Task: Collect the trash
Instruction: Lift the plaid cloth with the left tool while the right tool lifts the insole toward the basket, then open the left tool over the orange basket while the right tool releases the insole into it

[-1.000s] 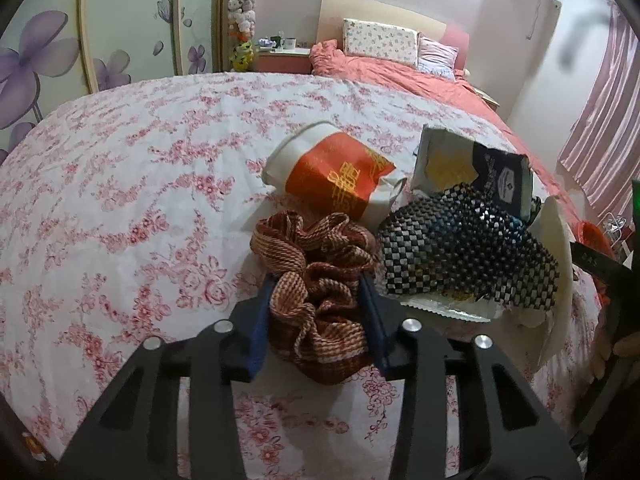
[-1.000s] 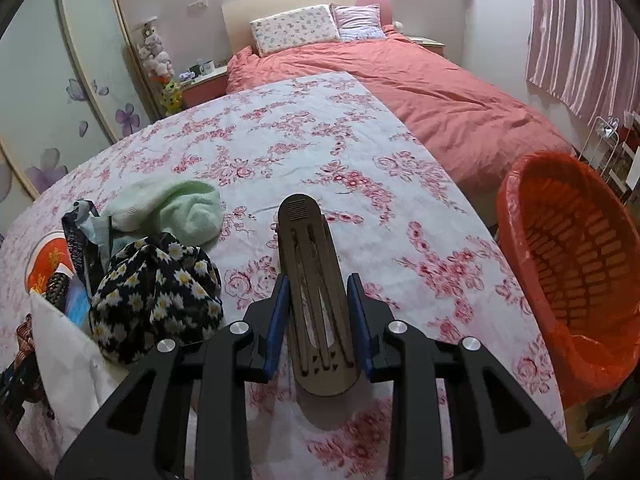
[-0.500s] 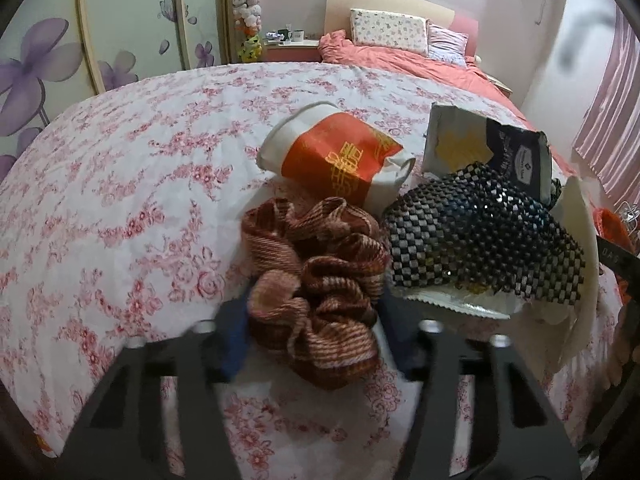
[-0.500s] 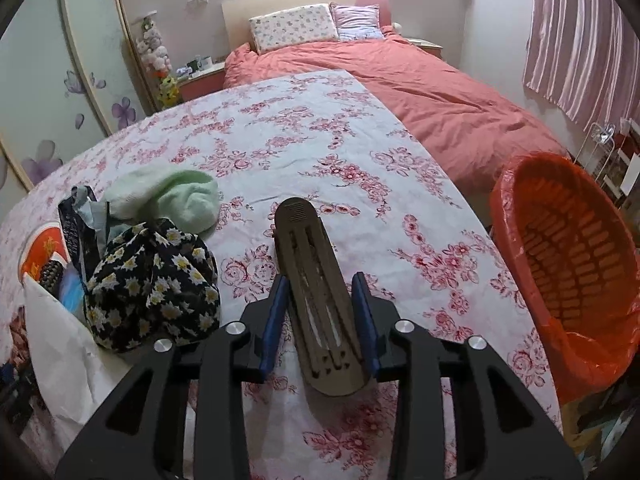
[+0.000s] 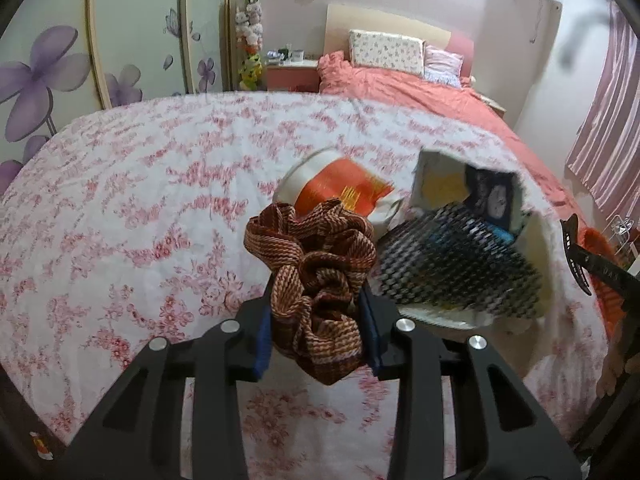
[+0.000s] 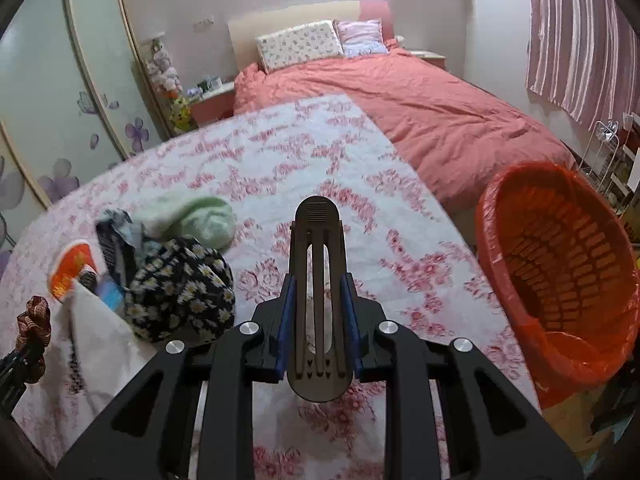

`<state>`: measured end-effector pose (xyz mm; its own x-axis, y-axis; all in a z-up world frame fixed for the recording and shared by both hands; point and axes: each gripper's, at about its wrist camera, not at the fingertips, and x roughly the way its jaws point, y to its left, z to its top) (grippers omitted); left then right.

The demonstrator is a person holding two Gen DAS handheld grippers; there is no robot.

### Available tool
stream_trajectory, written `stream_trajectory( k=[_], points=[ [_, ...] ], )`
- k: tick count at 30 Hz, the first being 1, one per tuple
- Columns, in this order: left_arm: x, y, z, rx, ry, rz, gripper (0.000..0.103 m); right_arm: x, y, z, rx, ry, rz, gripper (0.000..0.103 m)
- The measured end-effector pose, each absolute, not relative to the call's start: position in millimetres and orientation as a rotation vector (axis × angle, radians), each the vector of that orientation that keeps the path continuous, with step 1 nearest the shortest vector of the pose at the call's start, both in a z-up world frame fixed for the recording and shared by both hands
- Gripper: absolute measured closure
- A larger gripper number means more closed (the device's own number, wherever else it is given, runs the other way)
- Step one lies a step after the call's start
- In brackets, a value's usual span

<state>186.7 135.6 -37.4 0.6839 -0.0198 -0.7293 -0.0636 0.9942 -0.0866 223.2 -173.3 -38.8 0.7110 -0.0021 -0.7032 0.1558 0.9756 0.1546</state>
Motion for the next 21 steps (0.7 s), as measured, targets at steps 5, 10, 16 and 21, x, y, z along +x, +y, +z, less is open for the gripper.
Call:
stream_trajectory(
  k=[5, 10, 16, 21],
  points=[
    [176.9, 115.6, -3.3, -0.106, 0.745, -0.018, 0.067, 204.8, -189.6, -9.7, 0.251, 0.695, -0.074, 0.080],
    [173.4, 74.7, 27.5, -0.097, 0.683, -0.111, 0.067, 183.5, -214.1, 8.3, 0.286, 0.631, -0.102, 0.080],
    [174.0, 7.8, 47.6, -0.081, 0.646, -0.267, 0.067, 161.5, -251.4, 18.1, 0.315, 0.560, -0.183, 0.080],
    [178.5, -60.8, 51.3, -0.060, 0.652, -0.421, 0.067, 149.4, -283.6, 17.6, 0.352, 0.517, -0.246, 0.080]
  ],
)
